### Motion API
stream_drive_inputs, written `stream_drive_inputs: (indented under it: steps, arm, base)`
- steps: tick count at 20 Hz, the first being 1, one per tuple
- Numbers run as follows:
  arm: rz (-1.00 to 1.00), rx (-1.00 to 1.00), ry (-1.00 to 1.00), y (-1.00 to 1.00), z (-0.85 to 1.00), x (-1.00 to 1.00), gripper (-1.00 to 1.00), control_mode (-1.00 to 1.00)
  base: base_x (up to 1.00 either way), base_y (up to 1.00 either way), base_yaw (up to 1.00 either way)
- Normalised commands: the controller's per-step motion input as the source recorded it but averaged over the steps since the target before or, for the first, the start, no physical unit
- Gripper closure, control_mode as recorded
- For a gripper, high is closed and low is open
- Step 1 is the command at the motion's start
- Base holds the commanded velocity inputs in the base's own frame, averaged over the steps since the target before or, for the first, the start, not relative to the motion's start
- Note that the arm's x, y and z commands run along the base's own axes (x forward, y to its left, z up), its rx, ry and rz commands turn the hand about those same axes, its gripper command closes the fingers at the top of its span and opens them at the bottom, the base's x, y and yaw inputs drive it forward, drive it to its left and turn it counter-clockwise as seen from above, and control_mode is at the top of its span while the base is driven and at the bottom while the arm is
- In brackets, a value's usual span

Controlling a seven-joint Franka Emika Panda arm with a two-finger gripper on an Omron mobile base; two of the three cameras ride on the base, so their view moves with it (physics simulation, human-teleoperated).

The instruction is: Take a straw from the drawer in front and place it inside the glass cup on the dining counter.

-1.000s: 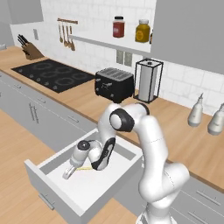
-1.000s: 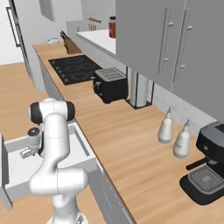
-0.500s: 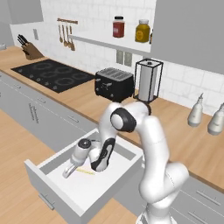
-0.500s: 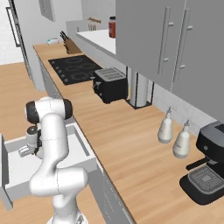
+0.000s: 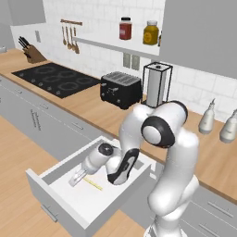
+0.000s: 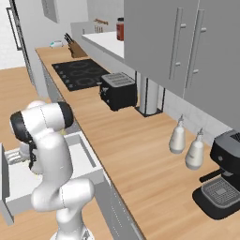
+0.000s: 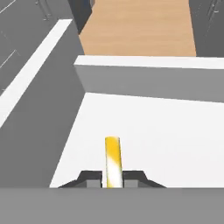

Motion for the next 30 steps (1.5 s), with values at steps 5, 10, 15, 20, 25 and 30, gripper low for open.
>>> stream_drive_inputs:
  steps: [5,10,15,20,25,30]
  arm:
    - [-0.09,0.23,-0.07,0.0,1.0,-0.3,1.0,-1.0]
    - [-0.1,0.16,-0.11,0.24,1.0,0.16,1.0,-1.0]
    - [-0.1,0.03,-0.18,0.26,1.0,0.55,1.0,-1.0]
    - [-0.12,0.0,-0.19,0.02,1.0,0.57,1.0,-1.0]
    - [-0.08,-0.04,-0.11,-0.11,1.0,0.26,1.0,-1.0]
    - [-0.03,-0.19,-0.06,-0.5,1.0,0.0,1.0,-1.0]
  base:
    - [0.0,0.0,0.0]
    - [0.0,0.0,0.0]
    - [0.0,0.0,0.0]
    - [0.0,0.0,0.0]
    - [0.0,0.0,0.0]
    - [0.0,0.0,0.0]
